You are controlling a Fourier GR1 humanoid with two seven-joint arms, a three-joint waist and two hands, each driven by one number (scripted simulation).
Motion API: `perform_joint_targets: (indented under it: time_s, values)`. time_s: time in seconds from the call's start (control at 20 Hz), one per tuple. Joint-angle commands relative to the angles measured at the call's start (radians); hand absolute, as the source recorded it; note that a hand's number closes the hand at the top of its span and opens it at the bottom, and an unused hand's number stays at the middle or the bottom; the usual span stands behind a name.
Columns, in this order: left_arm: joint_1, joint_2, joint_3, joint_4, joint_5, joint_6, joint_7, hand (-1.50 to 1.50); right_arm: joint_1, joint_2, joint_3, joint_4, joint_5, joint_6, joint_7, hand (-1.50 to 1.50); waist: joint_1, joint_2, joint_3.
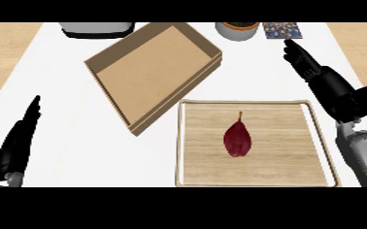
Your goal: Pick the pear from the tray and place it in the cardboard box
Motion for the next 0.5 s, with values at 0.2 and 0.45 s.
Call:
perform_joint_targets:
  time_s: [0.2, 0.45]
  values:
    - [-0.061, 0.044, 0.057, -0.008, -0.043, 0.015, -0.06, 0.0, 0.188, 0.257, -0.099, 0.048, -0.259, -0.041, -0.113, -1.5, -0.021, 0.017, -0.006]
    - [-0.076, 0.016, 0.035, 0.024, -0.044, -0.012, -0.059, 0.0, 0.313, 0.122, 0.133, 0.116, 0.292, -0.149, -0.357, -1.5, -0.011, 0.021, -0.008]
